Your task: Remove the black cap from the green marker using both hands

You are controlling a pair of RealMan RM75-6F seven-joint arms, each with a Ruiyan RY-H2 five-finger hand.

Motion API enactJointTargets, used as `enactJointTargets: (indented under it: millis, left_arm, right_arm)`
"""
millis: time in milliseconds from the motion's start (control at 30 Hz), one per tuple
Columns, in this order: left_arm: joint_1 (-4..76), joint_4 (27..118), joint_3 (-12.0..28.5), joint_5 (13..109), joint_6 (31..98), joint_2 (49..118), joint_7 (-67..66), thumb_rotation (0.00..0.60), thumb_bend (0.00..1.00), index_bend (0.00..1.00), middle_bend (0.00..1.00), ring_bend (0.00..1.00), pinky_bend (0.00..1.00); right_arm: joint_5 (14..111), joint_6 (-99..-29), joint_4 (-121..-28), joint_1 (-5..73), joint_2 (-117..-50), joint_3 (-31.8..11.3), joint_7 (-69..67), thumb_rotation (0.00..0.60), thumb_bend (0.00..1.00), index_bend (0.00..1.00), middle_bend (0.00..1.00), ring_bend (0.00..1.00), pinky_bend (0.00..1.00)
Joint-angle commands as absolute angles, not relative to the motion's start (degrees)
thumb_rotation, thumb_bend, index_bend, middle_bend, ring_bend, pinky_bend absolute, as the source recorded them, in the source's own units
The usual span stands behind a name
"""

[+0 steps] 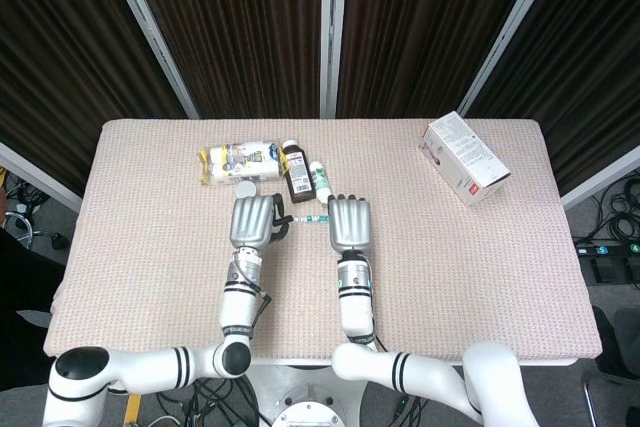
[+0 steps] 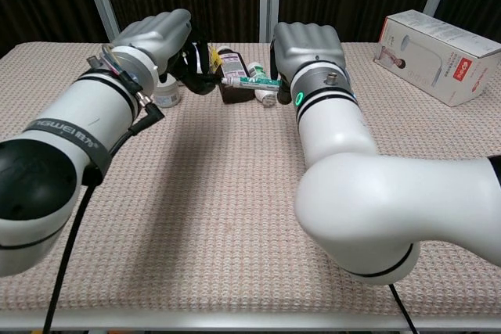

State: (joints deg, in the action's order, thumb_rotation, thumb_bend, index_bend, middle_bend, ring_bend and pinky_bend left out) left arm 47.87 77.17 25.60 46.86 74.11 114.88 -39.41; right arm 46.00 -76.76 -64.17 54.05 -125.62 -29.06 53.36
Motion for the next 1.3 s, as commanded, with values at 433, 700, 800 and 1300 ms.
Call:
enactJointTargets:
  millis: [433, 700, 800, 1300]
  left_arm:
    - [35.13, 80.83, 18.24, 49.46, 75.61, 109.02, -23.60, 0.600, 0.38, 0.64, 0.66, 0.62, 0.66]
    - [33.85, 77.48, 16.04, 50.60, 67.76, 108.84, -16.60, 0.600, 0.22, 0.48, 0.43, 0.39, 0.45]
    - [33.70, 77.36, 15.72, 52.24, 67.59, 107.98, -16.22, 0.600, 0.13, 0.34, 0.28, 0.24, 0.32]
    - [19.60, 87.69, 1.94, 72.15, 92.15, 96.53, -19.10, 0.600, 0.10, 0.26, 0.21, 0.16, 0.17]
  right_arm:
    - [46.44, -80.86, -76.27, 41.09, -117.02, -19.08, 51.87, 0.600, 0.27, 0.68, 0.62, 0.48, 0.54]
    - [43.58, -75.75, -73.86, 40.44, -117.69, -18.85, 51.25, 0.600, 0.09, 0.53, 0.51, 0.37, 0.44]
    - [41.93, -74.73, -76.20, 40.09, -116.55, -19.34, 52.09, 0.600, 0.01, 0.27, 0.32, 0.15, 0.26]
    - [68.52, -95.93, -100.58, 21.19, -96.65, -0.98, 33.14, 0.600, 0.04, 0.20, 0.20, 0.01, 0.00]
